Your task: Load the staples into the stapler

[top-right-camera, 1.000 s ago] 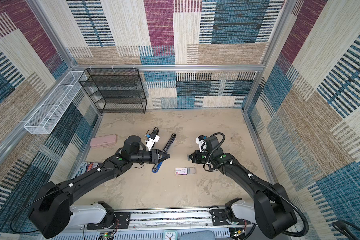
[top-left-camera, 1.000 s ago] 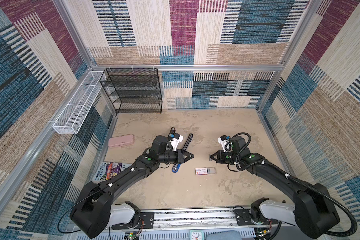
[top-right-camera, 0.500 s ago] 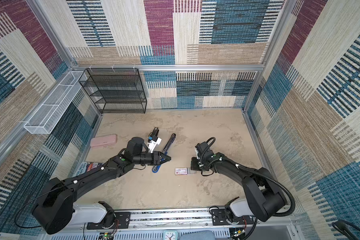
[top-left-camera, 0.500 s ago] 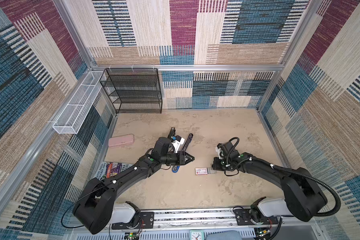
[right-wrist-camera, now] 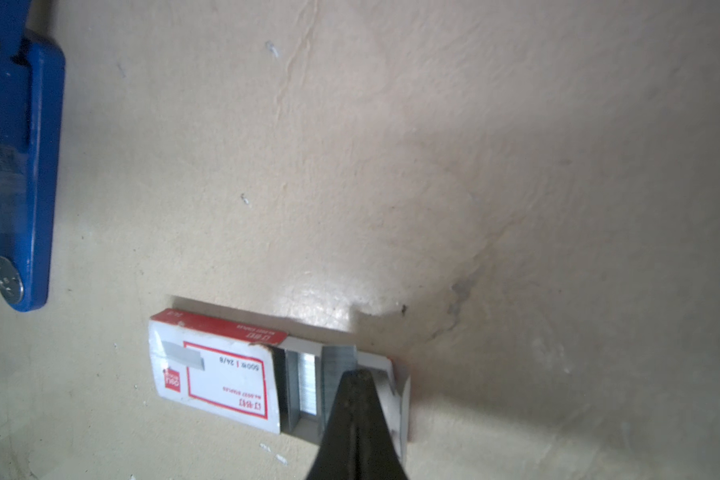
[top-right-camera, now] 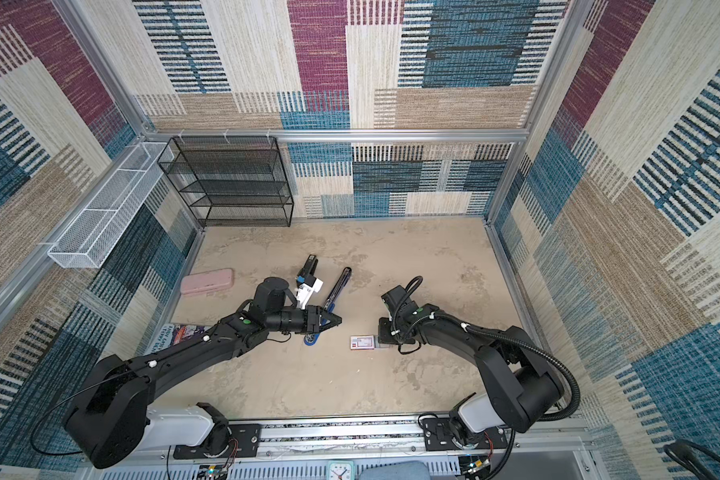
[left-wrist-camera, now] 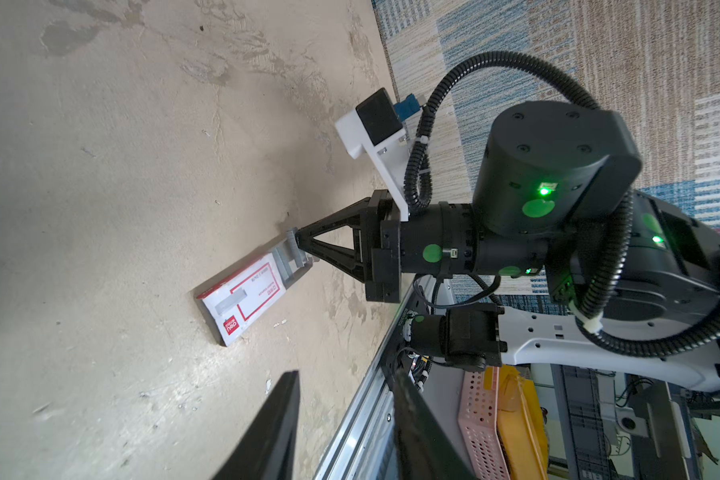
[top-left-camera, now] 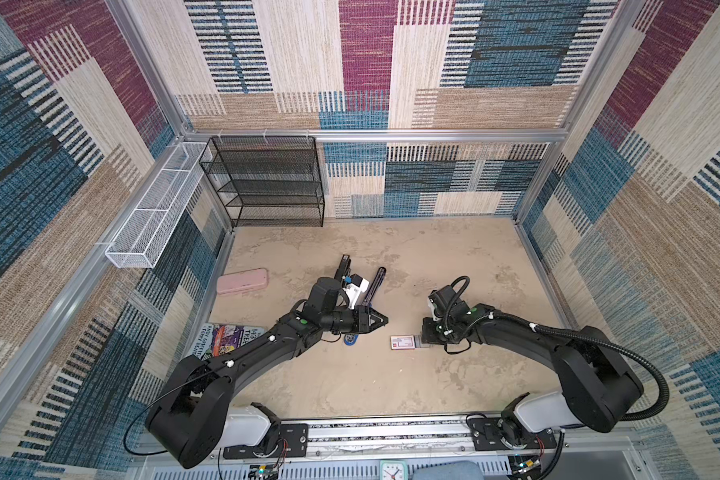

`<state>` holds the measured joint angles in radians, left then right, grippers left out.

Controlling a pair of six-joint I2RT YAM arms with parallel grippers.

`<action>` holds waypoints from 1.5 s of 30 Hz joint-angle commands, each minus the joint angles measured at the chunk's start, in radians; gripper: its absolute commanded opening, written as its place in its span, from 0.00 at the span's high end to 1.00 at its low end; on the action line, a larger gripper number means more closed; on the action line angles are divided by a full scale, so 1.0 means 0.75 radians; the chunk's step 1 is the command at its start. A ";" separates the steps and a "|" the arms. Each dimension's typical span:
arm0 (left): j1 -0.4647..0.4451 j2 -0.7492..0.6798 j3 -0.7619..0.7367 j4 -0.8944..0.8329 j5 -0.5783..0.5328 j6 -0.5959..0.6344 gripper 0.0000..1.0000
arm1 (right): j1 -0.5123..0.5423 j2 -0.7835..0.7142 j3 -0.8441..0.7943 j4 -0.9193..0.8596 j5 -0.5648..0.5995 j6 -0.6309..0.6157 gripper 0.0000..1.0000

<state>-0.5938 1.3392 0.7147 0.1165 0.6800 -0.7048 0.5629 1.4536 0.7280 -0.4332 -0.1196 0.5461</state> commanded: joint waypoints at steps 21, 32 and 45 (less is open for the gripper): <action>-0.003 0.017 -0.012 0.055 -0.004 -0.015 0.60 | 0.041 0.006 0.022 -0.049 0.049 0.043 0.78; -0.004 0.035 -0.013 0.077 0.005 -0.023 0.60 | 0.059 -0.009 -0.007 -0.063 0.041 0.067 0.82; -0.006 0.029 -0.025 0.080 0.002 -0.026 0.61 | 0.066 0.021 -0.019 -0.042 0.045 0.072 0.97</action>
<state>-0.5980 1.3643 0.6991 0.1455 0.6807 -0.7124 0.6094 1.4673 0.7132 -0.4618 -0.0952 0.5900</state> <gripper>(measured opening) 0.394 0.051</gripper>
